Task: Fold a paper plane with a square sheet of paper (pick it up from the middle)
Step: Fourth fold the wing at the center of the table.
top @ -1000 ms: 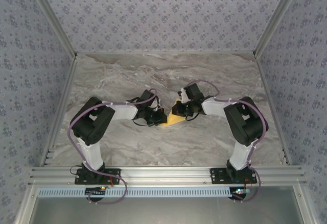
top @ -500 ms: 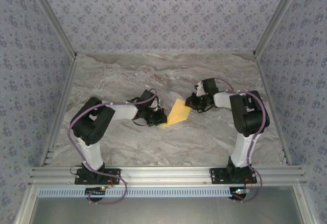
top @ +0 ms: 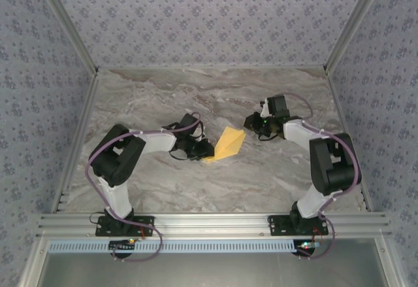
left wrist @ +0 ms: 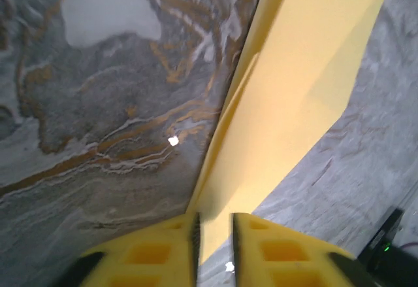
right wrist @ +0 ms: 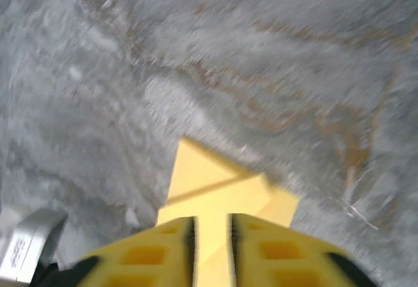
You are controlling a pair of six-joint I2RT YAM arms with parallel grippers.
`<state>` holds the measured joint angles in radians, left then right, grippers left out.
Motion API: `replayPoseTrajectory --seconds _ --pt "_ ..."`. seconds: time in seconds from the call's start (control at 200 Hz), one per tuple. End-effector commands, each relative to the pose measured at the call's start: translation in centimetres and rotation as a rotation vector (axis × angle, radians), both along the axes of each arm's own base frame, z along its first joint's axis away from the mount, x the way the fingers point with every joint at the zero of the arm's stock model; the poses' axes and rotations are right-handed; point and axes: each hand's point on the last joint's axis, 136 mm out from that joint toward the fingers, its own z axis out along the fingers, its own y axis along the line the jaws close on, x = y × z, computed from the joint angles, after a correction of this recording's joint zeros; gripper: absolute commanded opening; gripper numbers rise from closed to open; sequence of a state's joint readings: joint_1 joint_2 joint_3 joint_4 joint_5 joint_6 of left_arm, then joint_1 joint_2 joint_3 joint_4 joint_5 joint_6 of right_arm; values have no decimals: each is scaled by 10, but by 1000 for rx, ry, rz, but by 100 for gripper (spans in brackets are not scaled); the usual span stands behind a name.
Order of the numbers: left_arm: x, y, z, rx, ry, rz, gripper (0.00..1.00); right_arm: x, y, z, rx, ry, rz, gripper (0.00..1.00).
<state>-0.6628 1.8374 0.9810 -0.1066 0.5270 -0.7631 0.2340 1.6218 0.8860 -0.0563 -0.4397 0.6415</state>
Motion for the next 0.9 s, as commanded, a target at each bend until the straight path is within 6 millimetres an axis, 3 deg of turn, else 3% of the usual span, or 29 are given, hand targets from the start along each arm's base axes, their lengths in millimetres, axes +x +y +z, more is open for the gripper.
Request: replayPoseTrajectory --seconds 0.0,0.085,0.175,0.32,0.385,0.48,0.615,0.76,0.894 --pt "27 -6 55 -42 -144 29 33 -20 4 -10 70 76 -86 34" --pt "42 0 73 -27 -223 74 43 -26 12 -10 129 94 -130 44" --pt "56 10 79 1 -268 122 56 -28 21 -13 159 116 -164 49" --pt "71 27 79 44 -293 175 78 -27 37 -23 165 146 -179 50" --pt "72 26 82 29 -302 162 81 -27 40 -28 153 162 -189 50" --pt "66 10 90 -63 -283 104 78 -27 45 -34 148 176 -181 48" --pt "54 -24 96 -209 -228 19 65 -25 47 -37 144 175 -179 48" --pt "48 -50 78 -210 -168 -25 49 -24 44 -37 134 170 -193 48" --pt "53 -55 60 -168 -134 -16 42 -27 40 -39 123 173 -207 48"
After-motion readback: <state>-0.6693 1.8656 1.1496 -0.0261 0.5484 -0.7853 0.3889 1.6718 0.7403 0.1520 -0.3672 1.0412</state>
